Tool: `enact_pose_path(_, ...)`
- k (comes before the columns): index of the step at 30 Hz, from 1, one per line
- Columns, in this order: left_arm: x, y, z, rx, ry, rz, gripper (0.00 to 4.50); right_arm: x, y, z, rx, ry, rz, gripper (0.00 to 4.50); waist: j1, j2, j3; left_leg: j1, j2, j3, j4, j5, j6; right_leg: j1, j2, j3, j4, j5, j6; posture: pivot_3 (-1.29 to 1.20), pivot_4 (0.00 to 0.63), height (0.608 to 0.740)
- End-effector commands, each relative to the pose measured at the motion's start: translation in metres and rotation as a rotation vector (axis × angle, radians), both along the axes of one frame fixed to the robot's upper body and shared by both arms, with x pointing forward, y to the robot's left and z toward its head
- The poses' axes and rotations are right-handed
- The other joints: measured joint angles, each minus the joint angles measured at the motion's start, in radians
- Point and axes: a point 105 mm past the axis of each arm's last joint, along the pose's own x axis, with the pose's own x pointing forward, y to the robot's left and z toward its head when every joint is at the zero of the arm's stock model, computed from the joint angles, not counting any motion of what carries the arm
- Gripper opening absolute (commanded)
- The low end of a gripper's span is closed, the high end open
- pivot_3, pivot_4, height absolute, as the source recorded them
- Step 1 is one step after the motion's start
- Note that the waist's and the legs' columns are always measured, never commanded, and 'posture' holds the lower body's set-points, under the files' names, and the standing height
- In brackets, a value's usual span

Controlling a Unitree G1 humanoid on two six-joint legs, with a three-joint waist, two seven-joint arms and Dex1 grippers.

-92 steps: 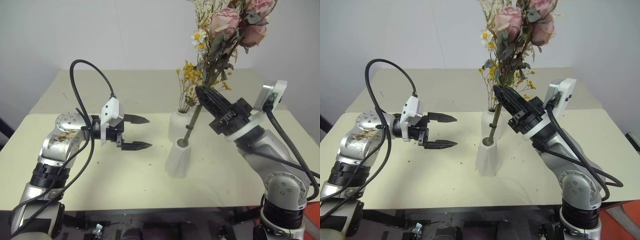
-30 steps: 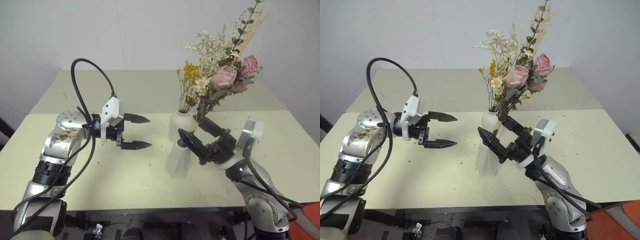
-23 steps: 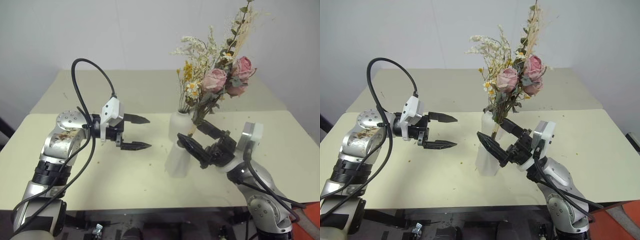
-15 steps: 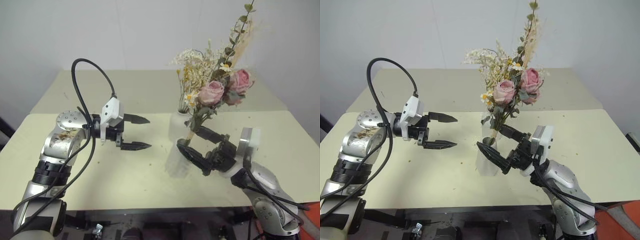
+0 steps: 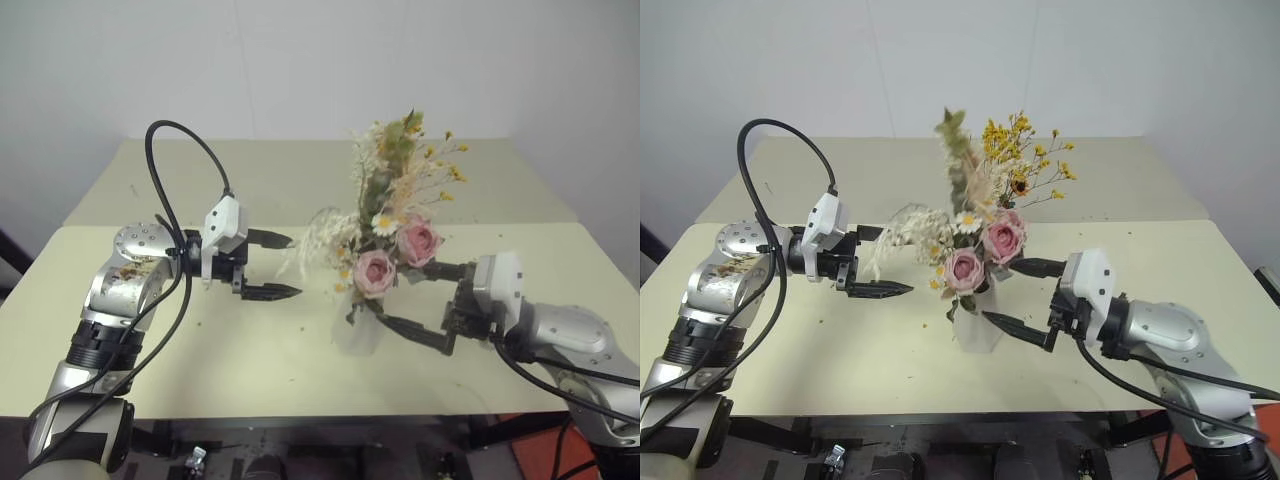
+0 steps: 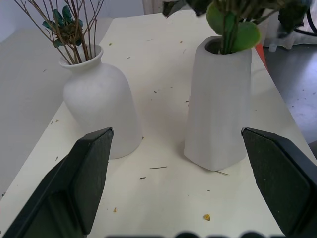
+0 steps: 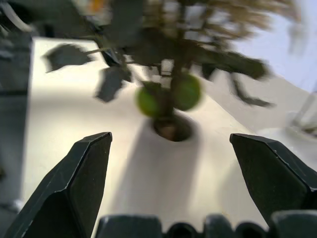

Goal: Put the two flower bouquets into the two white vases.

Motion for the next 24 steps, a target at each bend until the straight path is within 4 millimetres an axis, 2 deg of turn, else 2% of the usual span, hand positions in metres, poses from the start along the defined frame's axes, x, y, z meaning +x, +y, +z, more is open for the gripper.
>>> enact_pose_path(1,0.0,-0.003,0.011,0.003,-0.055,-0.011,4.5,-0.003,-0.018,0.015,-0.034,-0.045,-0.031,4.47,0.004,0.0,0.0,0.0,0.0,0.0,0.0,0.0,0.0,0.0,0.0,0.0,0.0,0.0,0.0,0.0,0.15,0.74)
enact_pose_path(10,-0.009,0.0,0.016,-0.021,-0.044,-0.047,4.5,-0.023,-0.074,0.021,-0.138,-0.025,-0.148,4.47,0.014,-0.001,0.0,0.0,0.0,0.0,0.0,0.0,0.0,0.001,-0.001,0.0,-0.001,0.0,0.0,0.0,0.15,0.74)
enact_pose_path(14,-0.014,0.001,0.016,-0.015,-0.018,-0.088,4.5,-0.034,-0.086,0.019,-0.163,-0.01,-0.184,4.47,0.007,-0.001,0.0,0.0,0.0,0.0,0.001,0.0,0.0,0.002,0.0,0.0,-0.001,0.0,0.0,0.0,0.15,0.74)
enact_pose_path(18,-0.011,0.001,0.014,0.003,-0.015,-0.101,4.5,-0.046,-0.092,0.013,-0.196,0.017,-0.213,4.47,0.008,-0.001,0.0,0.0,0.0,0.0,0.001,0.0,0.0,0.002,0.0,0.0,-0.001,0.0,0.0,0.0,0.15,0.74)
enact_pose_path(24,-0.01,-0.004,0.017,0.013,-0.003,-0.14,4.5,-0.054,-0.099,0.013,-0.146,0.028,-0.278,4.47,0.01,-0.001,-0.001,0.0,0.0,0.0,0.001,0.0,0.0,0.002,0.0,0.0,-0.001,0.0,0.0,0.0,0.15,0.74)
